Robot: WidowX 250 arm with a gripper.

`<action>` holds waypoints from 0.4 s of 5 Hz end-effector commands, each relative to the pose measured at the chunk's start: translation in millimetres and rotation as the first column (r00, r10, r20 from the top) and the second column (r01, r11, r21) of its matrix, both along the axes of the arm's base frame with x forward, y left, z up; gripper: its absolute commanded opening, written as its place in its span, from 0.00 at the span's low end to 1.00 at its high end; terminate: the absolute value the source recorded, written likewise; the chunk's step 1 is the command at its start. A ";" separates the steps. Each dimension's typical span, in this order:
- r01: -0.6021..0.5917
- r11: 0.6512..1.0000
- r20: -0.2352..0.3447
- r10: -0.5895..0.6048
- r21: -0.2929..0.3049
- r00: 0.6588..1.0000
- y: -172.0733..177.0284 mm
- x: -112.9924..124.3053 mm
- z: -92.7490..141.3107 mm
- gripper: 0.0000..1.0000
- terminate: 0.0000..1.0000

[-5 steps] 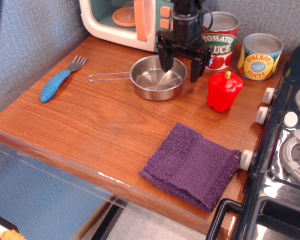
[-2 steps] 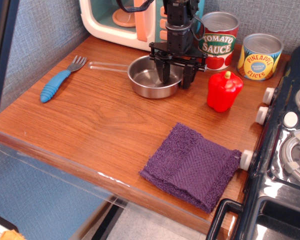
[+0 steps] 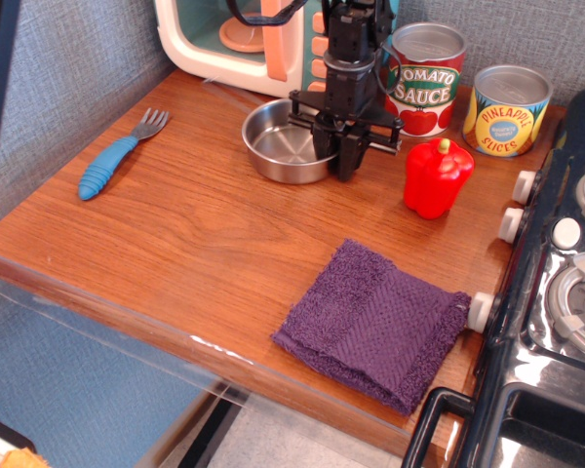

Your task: Place the silver pan on the purple cloth.

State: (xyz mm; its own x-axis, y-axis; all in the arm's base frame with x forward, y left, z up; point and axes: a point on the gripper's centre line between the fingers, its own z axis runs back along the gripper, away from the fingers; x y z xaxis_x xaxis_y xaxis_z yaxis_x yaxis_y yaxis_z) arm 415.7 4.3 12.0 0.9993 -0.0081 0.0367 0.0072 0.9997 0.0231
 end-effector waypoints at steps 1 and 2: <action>-0.119 0.991 0.149 0.109 0.060 0.983 -3.6 -6.0 73.4 0.00 0.00; -0.192 0.980 0.134 0.183 0.055 0.974 -21.4 -26.3 94.9 0.00 0.00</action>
